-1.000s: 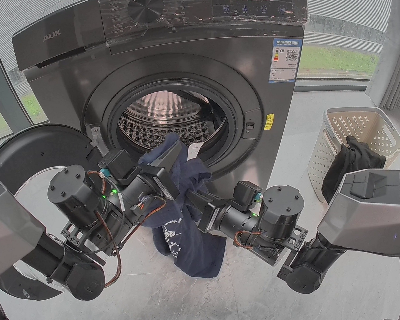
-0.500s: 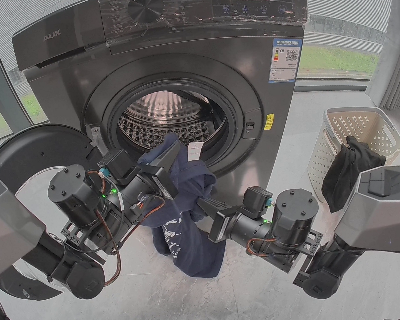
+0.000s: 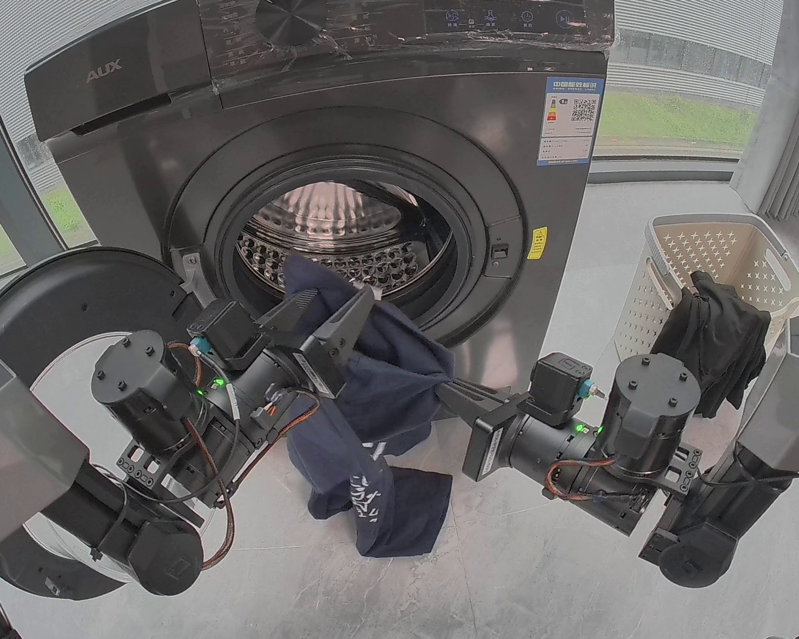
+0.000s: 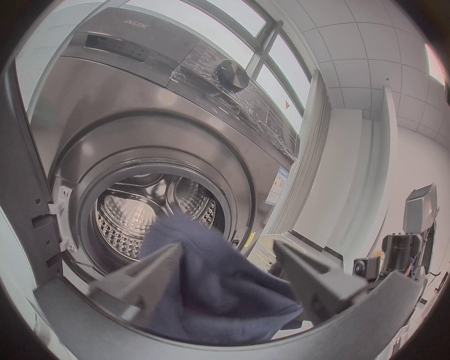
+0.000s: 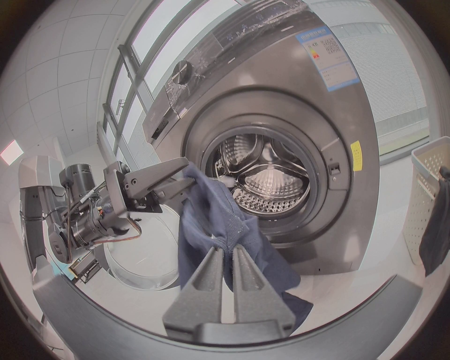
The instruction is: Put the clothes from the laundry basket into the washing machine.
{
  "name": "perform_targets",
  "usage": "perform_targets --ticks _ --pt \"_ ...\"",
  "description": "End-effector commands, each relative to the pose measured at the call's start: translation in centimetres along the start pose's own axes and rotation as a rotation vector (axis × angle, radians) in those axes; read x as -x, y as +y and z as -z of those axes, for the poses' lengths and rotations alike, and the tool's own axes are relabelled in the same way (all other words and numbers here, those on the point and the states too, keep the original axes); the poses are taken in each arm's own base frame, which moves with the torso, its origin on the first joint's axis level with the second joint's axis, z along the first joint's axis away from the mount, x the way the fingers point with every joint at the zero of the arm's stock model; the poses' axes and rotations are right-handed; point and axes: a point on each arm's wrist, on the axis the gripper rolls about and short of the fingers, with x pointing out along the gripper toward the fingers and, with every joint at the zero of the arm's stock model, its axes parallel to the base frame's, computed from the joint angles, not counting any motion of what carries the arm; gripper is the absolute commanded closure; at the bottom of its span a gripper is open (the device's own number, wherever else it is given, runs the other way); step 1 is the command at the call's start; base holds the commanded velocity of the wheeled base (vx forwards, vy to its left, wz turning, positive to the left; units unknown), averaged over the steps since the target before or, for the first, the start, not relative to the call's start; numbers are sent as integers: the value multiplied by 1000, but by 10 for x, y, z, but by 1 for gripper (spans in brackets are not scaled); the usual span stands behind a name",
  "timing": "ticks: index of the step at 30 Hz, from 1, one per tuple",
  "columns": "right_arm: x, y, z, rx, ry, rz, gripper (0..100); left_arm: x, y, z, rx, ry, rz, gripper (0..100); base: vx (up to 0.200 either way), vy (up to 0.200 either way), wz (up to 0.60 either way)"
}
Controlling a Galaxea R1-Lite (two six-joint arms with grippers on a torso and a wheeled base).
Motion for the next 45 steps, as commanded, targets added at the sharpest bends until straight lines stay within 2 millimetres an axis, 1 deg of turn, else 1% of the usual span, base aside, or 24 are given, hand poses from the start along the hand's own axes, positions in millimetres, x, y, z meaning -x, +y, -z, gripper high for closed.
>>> perform_targets --ticks 1,4,10,16,21,27,29,33,34,38,40,44,45 --pt "3 3 -19 14 -57 -10 100 0 4 1 9 5 -13 0 0 0 0" --pt "4 2 -27 34 -73 -7 100 1 5 3 11 12 -18 0 0 0 0" --pt "1 2 -33 34 -91 -7 100 1 6 8 9 27 -21 0 0 0 0" --pt "-4 4 -39 32 -122 -14 100 5 7 16 11 61 -23 0 0 0 0" --pt "-7 6 -44 30 -144 -15 100 11 6 26 13 111 -13 0 0 0 0" --pt "-16 9 -50 22 -174 43 100 24 2 35 14 184 44 0 0 0 0" --pt "-21 13 -52 19 -176 44 100 29 -7 39 -13 211 91 0 0 0 0" --pt "-31 14 -52 19 -176 44 100 34 -17 44 -35 236 126 0 0 0 0" --pt "-35 15 -55 19 -177 45 100 35 -23 48 -35 250 143 0 0 0 0" --pt "-43 17 -61 13 -170 67 100 32 -28 55 -40 263 154 0 0 0 0" --pt "-48 19 -66 4 -173 97 100 24 -30 60 -64 255 160 0 0 0 0" --pt "-55 22 -69 4 -169 103 100 14 -31 71 -83 254 140 0 0 0 0" --pt "-62 22 -69 3 -169 109 100 10 -30 75 -84 254 136 0 0 0 0"
